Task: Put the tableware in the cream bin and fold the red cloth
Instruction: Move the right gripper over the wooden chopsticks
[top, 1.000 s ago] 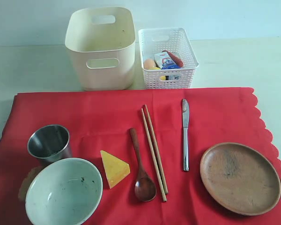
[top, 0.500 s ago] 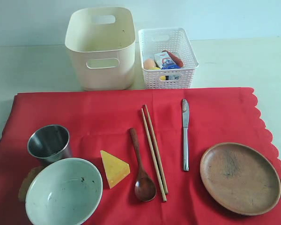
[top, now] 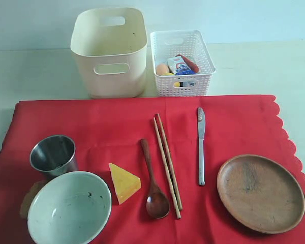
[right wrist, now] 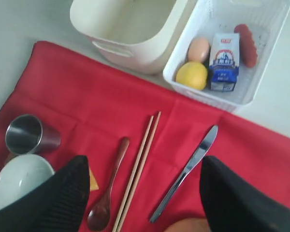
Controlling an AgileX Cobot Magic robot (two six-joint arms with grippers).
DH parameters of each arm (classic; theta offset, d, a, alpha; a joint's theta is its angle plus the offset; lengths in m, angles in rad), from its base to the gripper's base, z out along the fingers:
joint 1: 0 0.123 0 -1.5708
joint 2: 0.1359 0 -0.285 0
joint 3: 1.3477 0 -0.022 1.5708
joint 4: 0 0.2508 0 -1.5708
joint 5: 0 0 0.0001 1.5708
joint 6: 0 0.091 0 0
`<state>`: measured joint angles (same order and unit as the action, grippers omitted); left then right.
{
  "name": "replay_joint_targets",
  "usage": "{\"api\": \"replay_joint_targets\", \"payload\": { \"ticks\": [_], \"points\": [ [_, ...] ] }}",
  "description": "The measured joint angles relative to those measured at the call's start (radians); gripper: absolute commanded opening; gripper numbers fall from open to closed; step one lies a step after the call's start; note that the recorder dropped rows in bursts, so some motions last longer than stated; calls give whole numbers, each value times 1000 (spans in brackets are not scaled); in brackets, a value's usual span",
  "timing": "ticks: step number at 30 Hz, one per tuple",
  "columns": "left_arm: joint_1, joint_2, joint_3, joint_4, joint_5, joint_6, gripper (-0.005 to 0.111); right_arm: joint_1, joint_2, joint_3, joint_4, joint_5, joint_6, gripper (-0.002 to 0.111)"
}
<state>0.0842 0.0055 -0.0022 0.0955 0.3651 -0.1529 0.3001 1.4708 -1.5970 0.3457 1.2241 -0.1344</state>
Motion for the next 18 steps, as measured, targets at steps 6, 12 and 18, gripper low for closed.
{"api": "replay_joint_targets", "payload": {
  "ticks": [6, 12, 18],
  "points": [
    [0, 0, 0, 0, 0, 0, 75, 0, -41, 170, 85, 2, -56, 62],
    [0, 0, 0, 0, 0, 0, 75, 0, -30, 297, 137, 4, -94, 62],
    [0, 0, 0, 0, 0, 0, 75, 0, 34, 342, 177, -15, -101, 62]
  ]
}}
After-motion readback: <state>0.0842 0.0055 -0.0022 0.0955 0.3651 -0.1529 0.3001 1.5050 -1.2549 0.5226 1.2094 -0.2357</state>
